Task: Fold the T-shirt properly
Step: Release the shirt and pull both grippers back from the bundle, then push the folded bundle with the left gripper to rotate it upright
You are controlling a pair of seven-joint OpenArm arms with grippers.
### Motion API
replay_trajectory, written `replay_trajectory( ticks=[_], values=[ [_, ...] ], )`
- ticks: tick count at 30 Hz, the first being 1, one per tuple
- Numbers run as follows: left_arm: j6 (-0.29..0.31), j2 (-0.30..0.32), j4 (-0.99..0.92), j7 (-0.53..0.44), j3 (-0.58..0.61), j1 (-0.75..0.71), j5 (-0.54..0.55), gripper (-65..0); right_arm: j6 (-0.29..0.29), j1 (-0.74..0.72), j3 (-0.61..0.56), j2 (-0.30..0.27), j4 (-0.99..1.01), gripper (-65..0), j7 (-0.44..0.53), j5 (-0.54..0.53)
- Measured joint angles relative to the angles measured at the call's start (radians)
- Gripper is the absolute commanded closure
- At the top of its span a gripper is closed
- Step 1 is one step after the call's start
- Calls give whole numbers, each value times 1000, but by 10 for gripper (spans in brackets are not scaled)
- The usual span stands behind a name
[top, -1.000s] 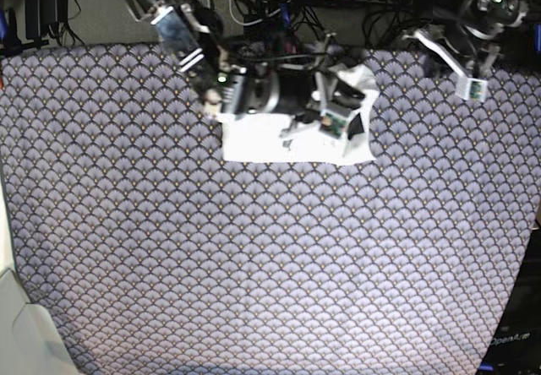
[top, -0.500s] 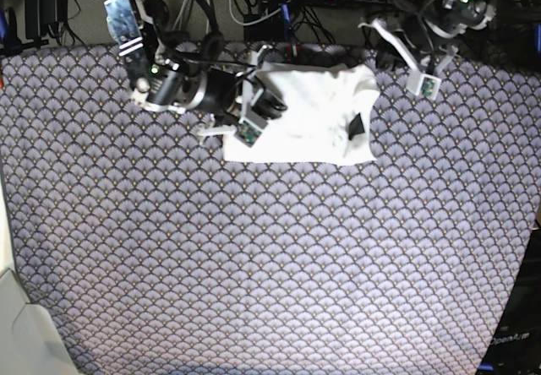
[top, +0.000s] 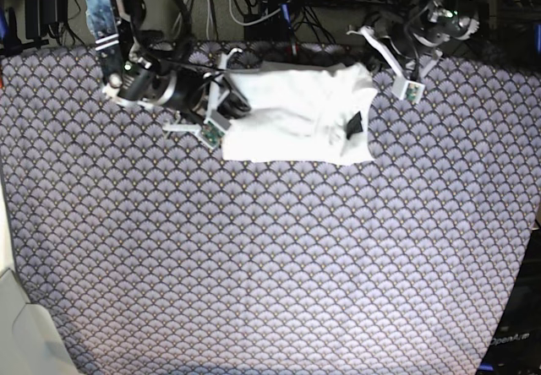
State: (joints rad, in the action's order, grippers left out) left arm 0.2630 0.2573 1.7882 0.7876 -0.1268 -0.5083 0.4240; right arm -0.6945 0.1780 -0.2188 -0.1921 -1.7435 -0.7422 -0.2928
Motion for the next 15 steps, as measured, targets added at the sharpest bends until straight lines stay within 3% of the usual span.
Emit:
replay_trajectory(
  ticks=[4,15],
  values=[
    [0,-13,-44,-2,0,61,5,-34,0,-3,4,-10,0,-55,3,-3],
    [6,-95,-171,-27,0,209,16,-34,0,-8,240,-8,0,-55,6,-1]
  ],
)
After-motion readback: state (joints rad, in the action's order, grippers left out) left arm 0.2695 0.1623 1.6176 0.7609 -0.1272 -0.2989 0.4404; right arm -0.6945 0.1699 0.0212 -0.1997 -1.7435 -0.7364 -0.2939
